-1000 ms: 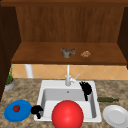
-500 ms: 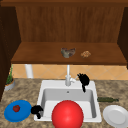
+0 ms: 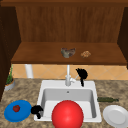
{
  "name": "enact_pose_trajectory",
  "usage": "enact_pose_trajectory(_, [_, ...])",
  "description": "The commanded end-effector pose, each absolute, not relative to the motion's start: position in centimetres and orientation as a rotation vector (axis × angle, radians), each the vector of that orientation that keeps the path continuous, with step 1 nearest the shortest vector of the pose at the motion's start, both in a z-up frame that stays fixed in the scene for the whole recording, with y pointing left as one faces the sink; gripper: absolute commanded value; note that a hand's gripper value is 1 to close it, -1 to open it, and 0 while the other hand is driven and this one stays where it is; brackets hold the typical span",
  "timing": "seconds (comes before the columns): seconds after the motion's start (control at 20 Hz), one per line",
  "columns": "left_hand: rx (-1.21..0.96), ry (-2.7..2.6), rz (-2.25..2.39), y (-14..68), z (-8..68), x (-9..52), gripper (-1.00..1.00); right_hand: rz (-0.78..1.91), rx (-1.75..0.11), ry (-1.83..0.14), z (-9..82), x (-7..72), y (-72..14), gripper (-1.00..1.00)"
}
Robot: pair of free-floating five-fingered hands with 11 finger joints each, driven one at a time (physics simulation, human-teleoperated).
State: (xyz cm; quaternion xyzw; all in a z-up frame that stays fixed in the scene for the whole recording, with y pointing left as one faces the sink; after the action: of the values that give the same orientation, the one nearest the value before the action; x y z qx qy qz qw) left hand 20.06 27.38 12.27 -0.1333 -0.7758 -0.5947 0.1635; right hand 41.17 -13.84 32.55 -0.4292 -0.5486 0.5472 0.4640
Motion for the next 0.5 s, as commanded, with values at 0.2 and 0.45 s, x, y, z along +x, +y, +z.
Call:
enact_pose_trajectory(0.2, [-0.38, -2.212, -1.696, 27.4, 12.3, 20.1, 0.0, 1.447, -0.913, -1.169, 32.8, 43.7, -12.2, -1.0])
enact_pose_trajectory(0.45, [-0.38, -2.212, -1.696, 27.4, 12.3, 20.1, 0.0, 1.487, -0.814, -1.09, 33.1, 46.1, -11.7, -1.0])
